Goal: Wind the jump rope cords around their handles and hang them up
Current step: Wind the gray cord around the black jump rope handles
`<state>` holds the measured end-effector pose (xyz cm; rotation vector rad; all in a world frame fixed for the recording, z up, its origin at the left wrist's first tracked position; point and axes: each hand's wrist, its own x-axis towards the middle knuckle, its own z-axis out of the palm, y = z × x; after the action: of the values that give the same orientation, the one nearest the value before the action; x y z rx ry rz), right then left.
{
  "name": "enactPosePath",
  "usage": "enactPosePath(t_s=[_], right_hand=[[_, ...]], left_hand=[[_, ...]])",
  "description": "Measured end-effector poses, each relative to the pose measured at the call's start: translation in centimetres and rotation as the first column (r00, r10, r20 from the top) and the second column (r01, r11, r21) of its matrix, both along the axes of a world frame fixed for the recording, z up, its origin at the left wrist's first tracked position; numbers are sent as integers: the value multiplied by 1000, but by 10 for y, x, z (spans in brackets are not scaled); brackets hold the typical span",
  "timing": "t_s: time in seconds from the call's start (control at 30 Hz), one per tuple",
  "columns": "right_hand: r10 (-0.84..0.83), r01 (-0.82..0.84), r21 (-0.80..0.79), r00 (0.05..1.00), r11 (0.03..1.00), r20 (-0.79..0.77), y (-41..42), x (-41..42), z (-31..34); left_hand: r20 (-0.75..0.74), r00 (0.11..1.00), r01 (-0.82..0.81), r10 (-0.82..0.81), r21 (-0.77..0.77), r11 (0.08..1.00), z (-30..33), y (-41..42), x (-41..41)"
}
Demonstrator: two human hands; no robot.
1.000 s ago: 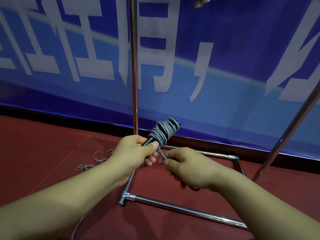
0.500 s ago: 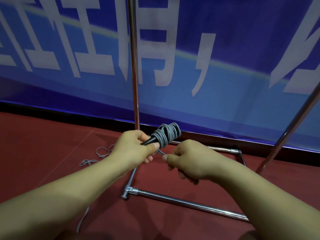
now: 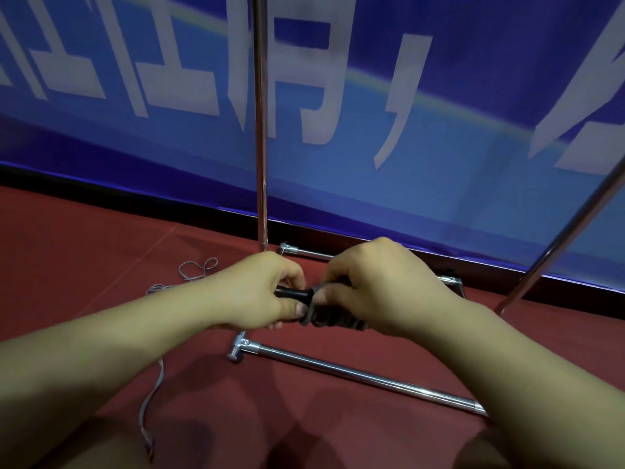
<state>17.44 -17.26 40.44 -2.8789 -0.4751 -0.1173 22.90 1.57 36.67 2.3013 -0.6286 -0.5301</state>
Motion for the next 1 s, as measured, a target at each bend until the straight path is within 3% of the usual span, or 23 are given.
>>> enactPosePath(t_s=[0.1, 0.17, 0.27, 0.43, 0.63, 0.8, 1.0], right_hand=[[-19, 21, 99, 1000, 995, -13, 3, 2, -6], [-63, 66, 169, 998, 983, -26, 5, 6, -13], [-166, 198, 326, 979, 924, -121, 2, 9, -18], [-170, 187, 336, 982, 923, -80, 2, 10, -20], [-308, 293, 411, 951, 863, -31, -5, 12, -15], [-517, 397, 600, 855, 695, 33, -21, 16, -13], [-640, 374, 777, 767, 506, 47, -6, 23, -11]], left_hand=[[-41, 991, 132, -131, 13, 991, 5, 1, -5], [-94, 985, 142, -147, -58, 988, 7, 1, -6], [-167, 983, 48, -78, -177, 983, 8, 1, -7], [-265, 962, -133, 68, -236, 963, 5, -8, -15], [-392, 879, -439, 273, -435, 787, 14, -4, -3], [-540, 785, -586, 302, -489, 646, 17, -7, -10], [-573, 802, -503, 170, -494, 709, 22, -39, -31]])
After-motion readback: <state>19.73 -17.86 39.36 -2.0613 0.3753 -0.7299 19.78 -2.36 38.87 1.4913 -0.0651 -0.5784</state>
